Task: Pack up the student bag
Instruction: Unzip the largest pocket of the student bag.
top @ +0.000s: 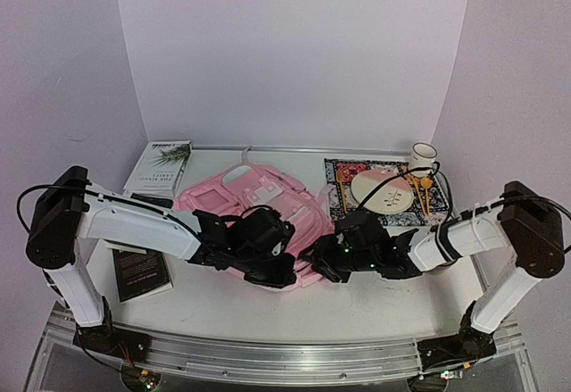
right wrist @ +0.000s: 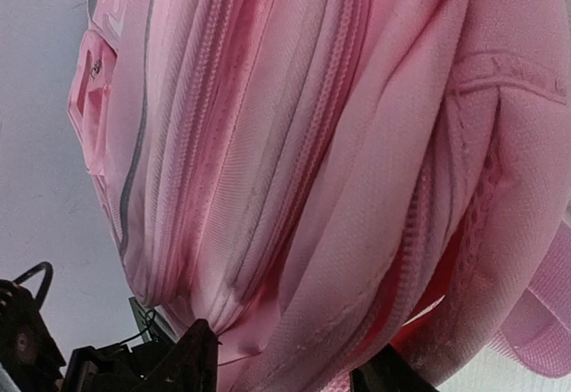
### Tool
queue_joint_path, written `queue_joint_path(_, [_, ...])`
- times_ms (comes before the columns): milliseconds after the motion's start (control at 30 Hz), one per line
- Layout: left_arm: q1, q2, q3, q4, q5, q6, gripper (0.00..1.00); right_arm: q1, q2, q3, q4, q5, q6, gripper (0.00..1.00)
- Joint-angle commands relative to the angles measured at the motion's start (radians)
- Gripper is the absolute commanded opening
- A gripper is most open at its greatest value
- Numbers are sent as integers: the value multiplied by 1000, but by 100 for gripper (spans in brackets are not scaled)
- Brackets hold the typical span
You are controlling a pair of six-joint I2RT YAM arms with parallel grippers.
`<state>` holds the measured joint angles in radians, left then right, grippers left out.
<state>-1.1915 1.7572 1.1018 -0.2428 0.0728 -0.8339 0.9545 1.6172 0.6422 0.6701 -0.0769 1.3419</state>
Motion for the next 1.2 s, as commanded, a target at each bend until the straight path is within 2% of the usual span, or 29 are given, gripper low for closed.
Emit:
queue_joint_path(0, [-8,-23,39,78,3,27,0,7,0,20,14,47,12,32])
queue_joint_path(100, [-7,-57,-24,58,-47,10,0,-1,-31,20,-4,69,-8,13])
queue_joint_path(233, [-6,-118,-123,1,-135,-25,0,-36,-83,44,-84,75,-71,0])
queue_joint_path(500, [10,-244,-231,-166,-310,-97,0,-98,-184,92,-246,75,-209,0])
queue_joint_path(633, [60,-275,-279,-206,-360,-119,0,-109,-226,88,-283,60,-245,0])
queue_joint_path(933, [211,-214,-290,-238,-464,-131,0,-103,-275,48,-309,-52,-311,0])
queue_joint_path(1167, [294,-151,-261,-270,-574,-183,0,-24,-206,88,-311,-137,-374,0])
